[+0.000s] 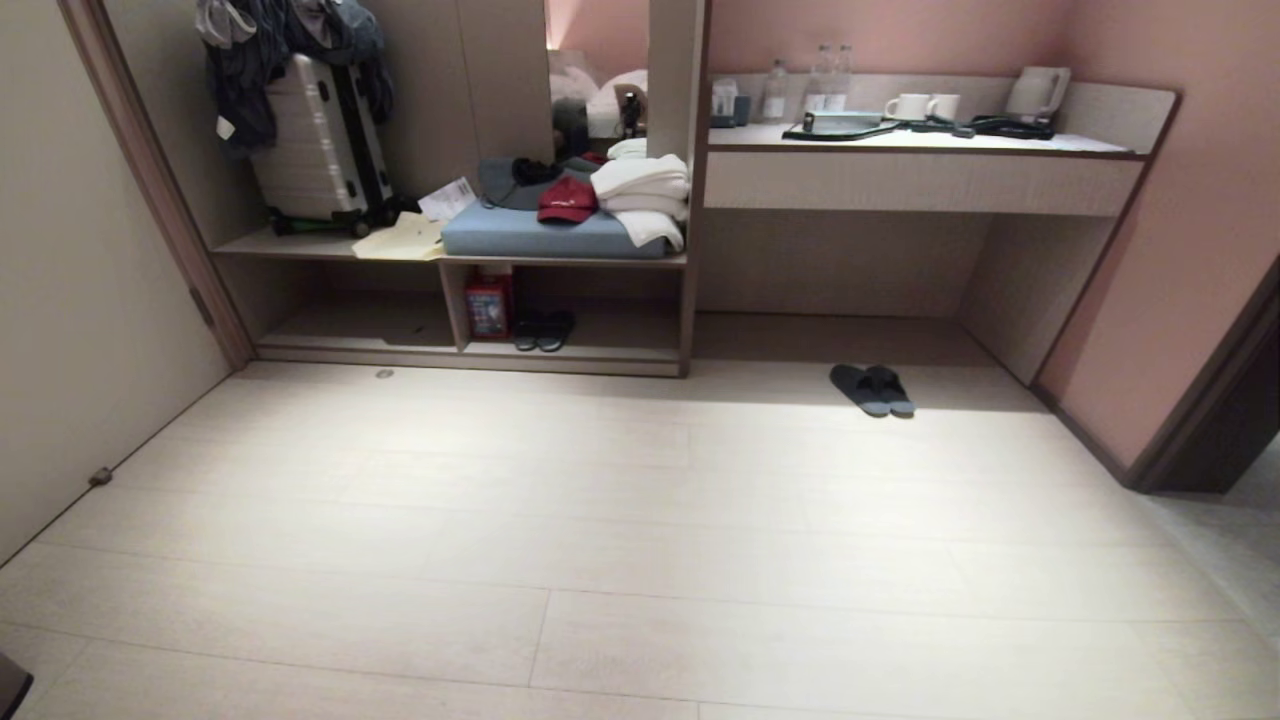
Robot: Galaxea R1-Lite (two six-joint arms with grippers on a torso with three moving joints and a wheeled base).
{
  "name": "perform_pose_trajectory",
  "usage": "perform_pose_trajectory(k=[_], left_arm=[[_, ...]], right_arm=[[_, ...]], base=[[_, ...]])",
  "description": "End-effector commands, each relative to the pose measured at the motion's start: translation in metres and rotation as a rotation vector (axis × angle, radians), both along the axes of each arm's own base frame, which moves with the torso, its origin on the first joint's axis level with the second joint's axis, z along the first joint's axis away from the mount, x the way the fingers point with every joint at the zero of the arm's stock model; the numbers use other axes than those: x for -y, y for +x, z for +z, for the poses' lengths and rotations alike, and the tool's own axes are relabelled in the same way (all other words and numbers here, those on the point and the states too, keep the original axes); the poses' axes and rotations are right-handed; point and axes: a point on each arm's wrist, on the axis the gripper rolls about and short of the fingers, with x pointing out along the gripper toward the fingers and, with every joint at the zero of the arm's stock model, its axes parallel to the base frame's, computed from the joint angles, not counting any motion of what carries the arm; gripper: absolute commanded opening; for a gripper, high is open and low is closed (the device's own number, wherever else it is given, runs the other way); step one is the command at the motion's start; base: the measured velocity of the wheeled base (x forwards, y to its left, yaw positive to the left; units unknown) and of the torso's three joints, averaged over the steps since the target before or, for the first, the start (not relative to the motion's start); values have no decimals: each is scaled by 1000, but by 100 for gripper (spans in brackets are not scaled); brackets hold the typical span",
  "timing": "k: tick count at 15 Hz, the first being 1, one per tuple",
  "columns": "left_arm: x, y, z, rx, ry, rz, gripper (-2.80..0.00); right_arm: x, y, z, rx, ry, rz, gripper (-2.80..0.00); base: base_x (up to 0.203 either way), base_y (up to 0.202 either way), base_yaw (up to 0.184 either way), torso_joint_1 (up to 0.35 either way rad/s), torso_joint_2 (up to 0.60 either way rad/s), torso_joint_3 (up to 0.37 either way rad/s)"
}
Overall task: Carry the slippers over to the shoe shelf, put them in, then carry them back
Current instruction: Pick up the slippers on the floor
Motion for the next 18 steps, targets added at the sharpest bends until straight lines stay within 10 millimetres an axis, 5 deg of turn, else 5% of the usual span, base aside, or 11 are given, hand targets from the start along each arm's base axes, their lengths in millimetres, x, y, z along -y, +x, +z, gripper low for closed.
perform_pose_trajectory(k=[1,10,18], left_arm=[[0,0,0,-2,0,1,-280],[0,0,0,-2,2,1,-280],[0,0,0,-3,6,3,-280]], right_arm=[[0,0,0,4,1,1,-280],[0,0,0,1,2,2,-280],[0,0,0,1,9,1,-280]], base=[[0,0,0,0,0,0],[8,0,0,1,0,0],[192,0,-1,2,2,4]])
